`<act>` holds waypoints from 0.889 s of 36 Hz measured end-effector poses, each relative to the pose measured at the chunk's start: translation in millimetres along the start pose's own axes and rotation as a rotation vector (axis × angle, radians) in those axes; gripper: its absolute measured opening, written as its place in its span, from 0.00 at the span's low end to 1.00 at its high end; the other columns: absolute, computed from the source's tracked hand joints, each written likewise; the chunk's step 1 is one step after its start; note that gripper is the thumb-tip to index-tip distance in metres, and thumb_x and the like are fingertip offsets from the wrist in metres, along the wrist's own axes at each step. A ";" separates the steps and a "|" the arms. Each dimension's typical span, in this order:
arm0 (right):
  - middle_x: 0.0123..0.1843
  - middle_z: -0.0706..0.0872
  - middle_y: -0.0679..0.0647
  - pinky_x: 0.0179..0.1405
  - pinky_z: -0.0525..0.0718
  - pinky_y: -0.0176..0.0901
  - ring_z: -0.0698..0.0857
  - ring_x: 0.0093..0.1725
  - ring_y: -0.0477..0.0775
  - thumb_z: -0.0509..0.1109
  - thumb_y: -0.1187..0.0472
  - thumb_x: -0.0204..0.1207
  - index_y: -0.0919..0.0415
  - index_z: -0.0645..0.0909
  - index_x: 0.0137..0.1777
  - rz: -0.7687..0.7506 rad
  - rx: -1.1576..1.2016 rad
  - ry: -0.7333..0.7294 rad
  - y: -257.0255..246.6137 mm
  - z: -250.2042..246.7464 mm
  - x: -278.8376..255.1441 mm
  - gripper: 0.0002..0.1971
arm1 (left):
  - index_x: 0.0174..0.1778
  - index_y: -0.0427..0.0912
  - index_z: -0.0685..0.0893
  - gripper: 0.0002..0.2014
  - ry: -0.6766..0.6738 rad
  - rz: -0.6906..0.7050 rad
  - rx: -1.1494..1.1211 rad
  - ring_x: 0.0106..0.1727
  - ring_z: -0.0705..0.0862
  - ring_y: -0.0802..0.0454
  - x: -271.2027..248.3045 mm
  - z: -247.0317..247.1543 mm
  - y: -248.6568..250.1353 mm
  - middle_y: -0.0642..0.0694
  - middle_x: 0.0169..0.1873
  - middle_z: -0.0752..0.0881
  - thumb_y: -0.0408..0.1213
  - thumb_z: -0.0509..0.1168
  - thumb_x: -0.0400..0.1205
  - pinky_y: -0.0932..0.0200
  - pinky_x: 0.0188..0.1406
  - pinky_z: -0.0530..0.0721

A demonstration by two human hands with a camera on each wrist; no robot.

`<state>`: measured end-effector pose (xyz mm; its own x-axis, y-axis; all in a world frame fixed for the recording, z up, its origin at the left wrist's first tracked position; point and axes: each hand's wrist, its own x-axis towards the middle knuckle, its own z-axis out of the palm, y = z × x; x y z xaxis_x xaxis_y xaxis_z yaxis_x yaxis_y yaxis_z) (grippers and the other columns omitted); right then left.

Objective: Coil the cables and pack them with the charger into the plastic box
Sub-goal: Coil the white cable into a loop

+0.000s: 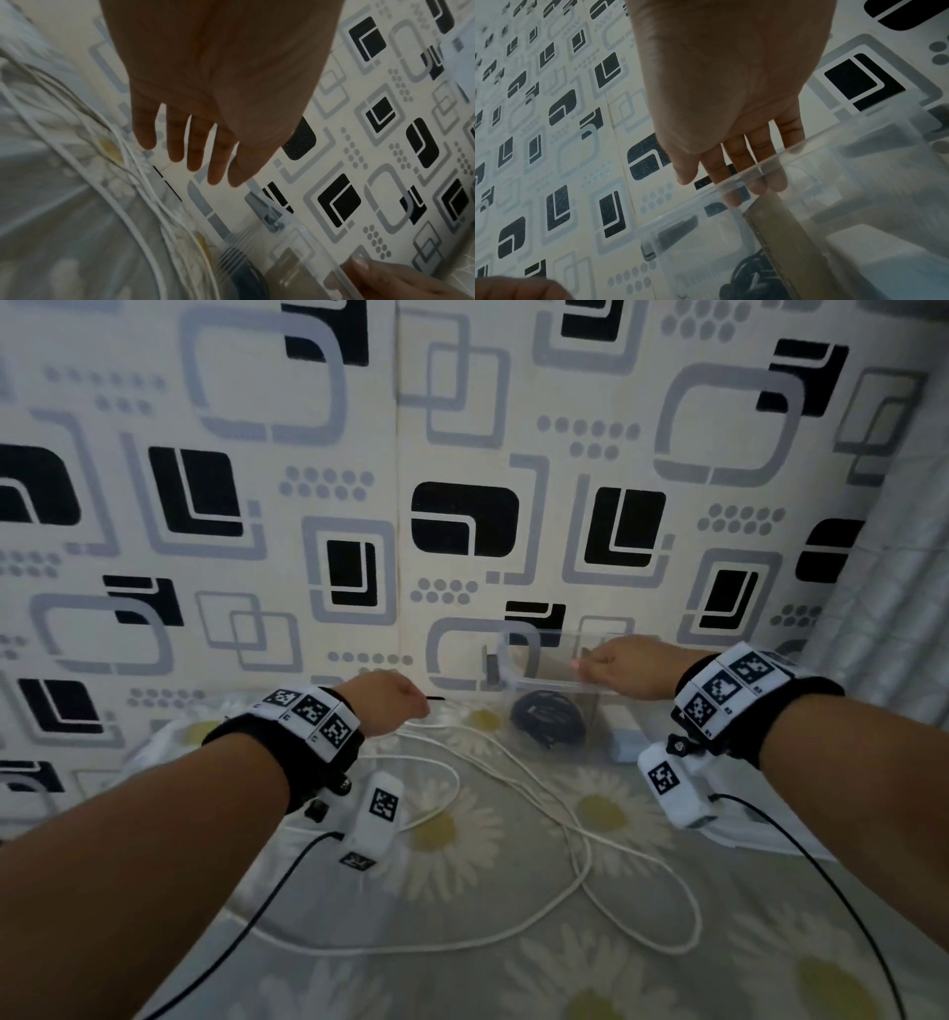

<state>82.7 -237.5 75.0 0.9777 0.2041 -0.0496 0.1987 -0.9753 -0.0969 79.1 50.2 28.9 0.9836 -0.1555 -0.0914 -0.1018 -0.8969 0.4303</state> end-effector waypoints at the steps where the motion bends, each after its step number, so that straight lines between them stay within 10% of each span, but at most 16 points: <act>1: 0.62 0.83 0.58 0.59 0.71 0.43 0.79 0.62 0.57 0.50 0.45 0.87 0.60 0.82 0.59 -0.005 0.006 0.031 -1.6 -0.9 0.7 0.23 | 0.67 0.47 0.83 0.17 -0.025 -0.007 0.010 0.69 0.77 0.46 -4.1 -1.0 -3.6 0.46 0.69 0.81 0.47 0.59 0.86 0.57 0.66 0.72; 6: 0.49 0.84 0.56 0.53 0.77 0.48 0.81 0.52 0.57 0.54 0.44 0.85 0.60 0.83 0.52 -0.064 0.065 0.225 -21.9 -7.4 3.6 0.22 | 0.50 0.46 0.88 0.10 -0.135 -0.029 -0.058 0.45 0.83 0.50 -18.3 8.4 -26.4 0.46 0.46 0.88 0.47 0.71 0.79 0.57 0.47 0.84; 14: 0.33 0.79 0.52 0.35 0.73 0.43 0.77 0.34 0.52 0.62 0.45 0.83 0.62 0.77 0.35 -0.174 0.195 0.261 -83.0 3.2 3.7 0.22 | 0.51 0.46 0.90 0.13 -0.241 0.057 0.139 0.56 0.84 0.51 -46.0 46.9 -37.9 0.50 0.52 0.89 0.49 0.73 0.75 0.53 0.63 0.82; 19: 0.44 0.85 0.63 0.52 0.81 0.51 0.83 0.44 0.63 0.58 0.51 0.86 0.69 0.80 0.43 -0.185 0.215 0.103 -112.3 29.0 -0.4 0.21 | 0.53 0.44 0.89 0.12 -0.227 0.105 0.065 0.57 0.83 0.49 -57.5 51.9 -39.9 0.47 0.54 0.88 0.45 0.71 0.78 0.52 0.62 0.82; 25: 0.41 0.84 0.45 0.52 0.83 0.46 0.87 0.47 0.52 0.63 0.58 0.83 0.57 0.82 0.47 -0.209 0.080 -0.155 -136.8 49.7 -2.0 0.07 | 0.48 0.50 0.83 0.03 -0.189 0.214 -0.029 0.48 0.80 0.54 -69.8 58.0 -31.9 0.54 0.45 0.82 0.42 0.66 0.81 0.58 0.54 0.81; 32: 0.49 0.88 0.53 0.48 0.86 0.48 0.92 0.46 0.53 0.71 0.52 0.79 0.56 0.72 0.68 -0.050 0.059 -0.303 -141.6 65.6 -2.6 0.21 | 0.46 0.54 0.85 0.02 -0.100 0.257 -0.207 0.39 0.78 0.65 -71.3 45.1 -31.0 0.62 0.36 0.81 0.42 0.67 0.82 0.73 0.41 0.74</act>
<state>47.6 -94.3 23.6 0.9000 0.2765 -0.3369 0.2331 -0.9585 -0.1639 5.4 70.4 -18.5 0.9091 -0.4148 -0.0392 -0.3024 -0.7216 0.6228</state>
